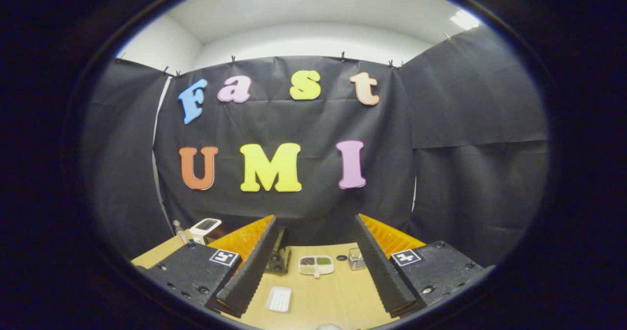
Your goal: Open the toaster oven, put the food inside, and close the toaster oven door.
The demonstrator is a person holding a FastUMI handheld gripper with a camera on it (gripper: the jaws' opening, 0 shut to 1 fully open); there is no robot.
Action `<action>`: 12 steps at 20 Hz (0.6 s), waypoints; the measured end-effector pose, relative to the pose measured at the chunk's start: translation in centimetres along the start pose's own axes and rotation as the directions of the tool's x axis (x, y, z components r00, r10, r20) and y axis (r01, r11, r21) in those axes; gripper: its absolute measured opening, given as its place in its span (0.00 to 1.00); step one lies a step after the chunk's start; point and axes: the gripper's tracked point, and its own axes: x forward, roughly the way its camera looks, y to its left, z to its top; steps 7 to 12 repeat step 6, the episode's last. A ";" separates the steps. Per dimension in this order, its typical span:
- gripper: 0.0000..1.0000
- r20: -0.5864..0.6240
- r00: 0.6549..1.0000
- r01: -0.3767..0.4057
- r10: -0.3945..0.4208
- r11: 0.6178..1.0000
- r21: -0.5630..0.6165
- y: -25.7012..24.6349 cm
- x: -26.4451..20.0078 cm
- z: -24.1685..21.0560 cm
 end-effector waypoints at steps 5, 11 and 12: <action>0.98 -0.005 1.000 0.001 -0.001 1.000 -0.020 -0.3 -0.3 0.0; 0.98 -0.003 1.000 0.000 0.000 1.000 -0.022 -0.4 -0.3 0.0; 0.98 -0.003 1.000 0.000 0.000 1.000 -0.022 -0.4 -0.3 0.0</action>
